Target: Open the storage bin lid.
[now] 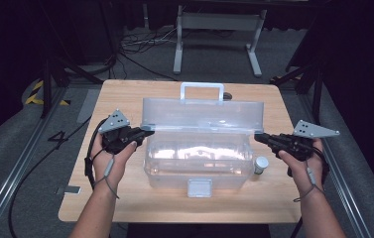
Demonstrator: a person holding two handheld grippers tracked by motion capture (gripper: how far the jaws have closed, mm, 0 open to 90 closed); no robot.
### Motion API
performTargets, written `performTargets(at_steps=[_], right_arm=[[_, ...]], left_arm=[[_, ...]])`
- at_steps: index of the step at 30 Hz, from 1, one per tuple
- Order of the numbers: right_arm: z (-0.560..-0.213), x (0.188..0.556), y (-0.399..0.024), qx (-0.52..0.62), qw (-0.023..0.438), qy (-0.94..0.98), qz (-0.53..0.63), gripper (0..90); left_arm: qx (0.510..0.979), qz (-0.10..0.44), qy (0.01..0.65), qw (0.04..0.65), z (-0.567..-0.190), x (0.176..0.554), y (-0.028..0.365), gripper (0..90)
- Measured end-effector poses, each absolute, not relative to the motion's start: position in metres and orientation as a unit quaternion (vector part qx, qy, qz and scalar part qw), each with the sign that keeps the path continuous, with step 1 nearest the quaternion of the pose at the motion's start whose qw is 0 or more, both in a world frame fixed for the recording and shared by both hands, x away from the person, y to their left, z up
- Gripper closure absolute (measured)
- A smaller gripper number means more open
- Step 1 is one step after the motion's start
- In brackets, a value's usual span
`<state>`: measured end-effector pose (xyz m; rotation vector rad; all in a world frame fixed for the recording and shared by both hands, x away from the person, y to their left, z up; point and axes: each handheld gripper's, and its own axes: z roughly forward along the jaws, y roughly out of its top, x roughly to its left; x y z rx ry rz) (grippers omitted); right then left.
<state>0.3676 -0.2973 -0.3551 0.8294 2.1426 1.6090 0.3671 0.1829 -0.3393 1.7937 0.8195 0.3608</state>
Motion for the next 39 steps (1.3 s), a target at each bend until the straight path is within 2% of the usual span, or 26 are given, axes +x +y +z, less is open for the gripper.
performTargets(at_steps=[15, 21, 27, 31, 39], right_arm=[[-0.357, 0.357, -0.296, 0.316, 0.194, 0.751, 0.546, 81.0], [-0.356, 0.356, -0.294, 0.335, 0.225, 0.736, 0.543, 67.3], [-0.351, 0.355, -0.288, 0.341, 0.240, 0.726, 0.547, 61.7], [-0.347, 0.359, -0.283, 0.343, 0.267, 0.721, 0.540, 52.2], [-0.343, 0.364, -0.276, 0.350, 0.282, 0.714, 0.536, 47.3]], left_arm=[[0.756, 0.146, 0.346, 0.537, -0.334, 0.373, 0.184, 89.2], [0.753, 0.143, 0.342, 0.544, -0.331, 0.375, 0.184, 89.3], [0.754, 0.144, 0.340, 0.543, -0.329, 0.376, 0.185, 89.3], [0.755, 0.143, 0.338, 0.544, -0.328, 0.378, 0.185, 89.3], [0.754, 0.140, 0.337, 0.546, -0.328, 0.378, 0.185, 89.2]])
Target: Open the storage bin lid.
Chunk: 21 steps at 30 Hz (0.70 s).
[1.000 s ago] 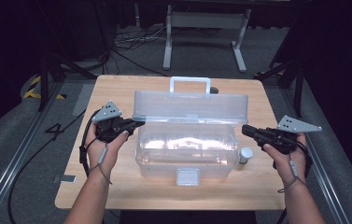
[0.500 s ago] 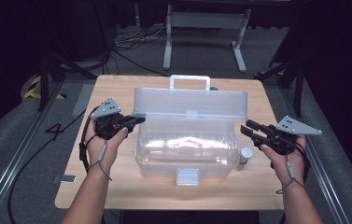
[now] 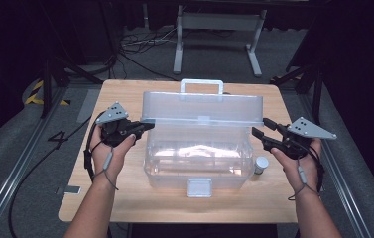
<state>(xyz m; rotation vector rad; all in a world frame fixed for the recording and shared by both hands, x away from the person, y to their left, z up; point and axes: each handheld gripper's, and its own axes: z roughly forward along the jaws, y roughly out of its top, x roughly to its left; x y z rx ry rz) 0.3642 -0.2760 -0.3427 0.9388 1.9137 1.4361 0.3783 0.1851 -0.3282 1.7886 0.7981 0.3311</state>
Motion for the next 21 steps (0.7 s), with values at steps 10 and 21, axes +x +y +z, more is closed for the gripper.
performTargets(at_steps=[10, 21], right_arm=[[-0.337, 0.371, -0.265, 0.358, 0.319, 0.705, 0.523, 44.2], [-0.334, 0.378, -0.256, 0.360, 0.335, 0.700, 0.518, 44.0]], left_arm=[[0.754, 0.138, 0.335, 0.547, -0.328, 0.379, 0.185, 89.2], [0.754, 0.132, 0.335, 0.549, -0.328, 0.379, 0.186, 89.1]])
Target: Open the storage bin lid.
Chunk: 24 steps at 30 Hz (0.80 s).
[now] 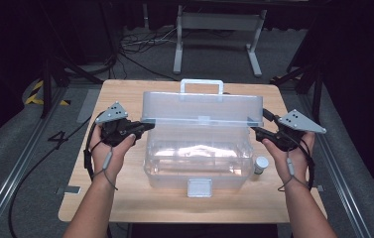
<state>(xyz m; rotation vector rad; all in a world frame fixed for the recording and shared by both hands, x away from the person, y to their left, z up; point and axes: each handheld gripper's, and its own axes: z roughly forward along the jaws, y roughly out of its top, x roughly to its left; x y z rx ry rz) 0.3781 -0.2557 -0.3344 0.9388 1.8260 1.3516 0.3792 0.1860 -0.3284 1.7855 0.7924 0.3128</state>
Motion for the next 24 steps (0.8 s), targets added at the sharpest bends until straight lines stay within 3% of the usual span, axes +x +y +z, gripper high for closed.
performTargets(at_steps=[3, 13, 24], right_arm=[[-0.3347, 0.3782, -0.2527, 0.357, 0.353, 0.697, 0.511, 44.1], [-0.3339, 0.3798, -0.2500, 0.369, 0.336, 0.687, 0.528, 45.1], [-0.3321, 0.3808, -0.2475, 0.366, 0.355, 0.685, 0.520, 48.5]], left_arm=[[0.753, 0.131, 0.335, 0.551, -0.3287, 0.3792, 0.1861, 88.8], [0.752, 0.130, 0.335, 0.553, -0.3290, 0.3791, 0.1859, 88.2], [0.758, 0.143, 0.333, 0.543, -0.3284, 0.3773, 0.1821, 84.3]])
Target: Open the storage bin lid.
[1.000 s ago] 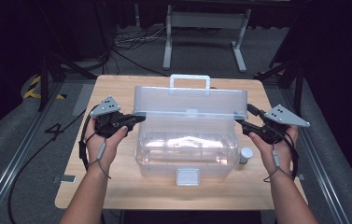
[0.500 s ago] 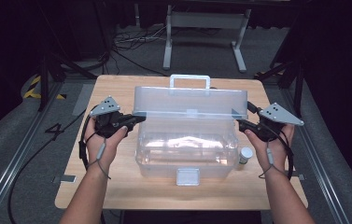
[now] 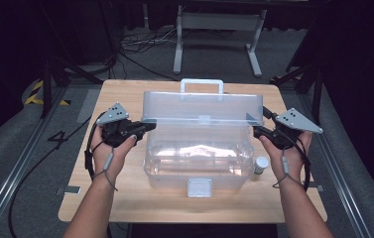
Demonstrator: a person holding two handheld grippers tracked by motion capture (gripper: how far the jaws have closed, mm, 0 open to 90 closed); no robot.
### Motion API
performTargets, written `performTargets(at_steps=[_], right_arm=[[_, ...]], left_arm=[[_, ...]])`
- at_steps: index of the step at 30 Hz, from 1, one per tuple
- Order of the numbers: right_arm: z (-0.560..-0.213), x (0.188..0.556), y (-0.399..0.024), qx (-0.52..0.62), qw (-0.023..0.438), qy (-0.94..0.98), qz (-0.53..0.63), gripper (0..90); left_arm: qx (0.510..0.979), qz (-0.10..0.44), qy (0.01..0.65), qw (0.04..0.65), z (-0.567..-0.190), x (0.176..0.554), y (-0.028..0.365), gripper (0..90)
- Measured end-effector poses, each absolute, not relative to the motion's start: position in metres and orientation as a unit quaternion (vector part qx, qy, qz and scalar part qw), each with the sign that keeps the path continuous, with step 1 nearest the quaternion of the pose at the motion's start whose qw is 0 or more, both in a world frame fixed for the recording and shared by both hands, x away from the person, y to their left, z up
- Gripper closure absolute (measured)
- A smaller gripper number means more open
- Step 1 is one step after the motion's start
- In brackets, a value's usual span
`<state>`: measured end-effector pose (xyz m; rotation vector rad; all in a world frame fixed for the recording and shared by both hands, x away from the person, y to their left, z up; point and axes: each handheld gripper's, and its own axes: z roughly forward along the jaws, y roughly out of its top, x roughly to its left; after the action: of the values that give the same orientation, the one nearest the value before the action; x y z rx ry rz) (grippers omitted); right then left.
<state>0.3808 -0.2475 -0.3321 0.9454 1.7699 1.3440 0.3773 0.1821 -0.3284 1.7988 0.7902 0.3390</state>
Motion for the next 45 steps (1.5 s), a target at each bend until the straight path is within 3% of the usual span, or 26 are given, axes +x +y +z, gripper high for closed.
performTargets(at_steps=[19, 43, 45], right_arm=[[-0.328, 0.385, -0.244, 0.363, 0.375, 0.680, 0.515, 51.5], [-0.323, 0.393, -0.238, 0.373, 0.416, 0.658, 0.504, 60.0], [-0.323, 0.393, -0.239, 0.376, 0.416, 0.659, 0.502, 63.9]], left_arm=[[0.759, 0.157, 0.344, 0.531, -0.329, 0.369, 0.186, 71.2], [0.748, 0.165, 0.381, 0.518, -0.332, 0.360, 0.214, 66.7], [0.747, 0.165, 0.385, 0.517, -0.333, 0.361, 0.216, 66.6]])
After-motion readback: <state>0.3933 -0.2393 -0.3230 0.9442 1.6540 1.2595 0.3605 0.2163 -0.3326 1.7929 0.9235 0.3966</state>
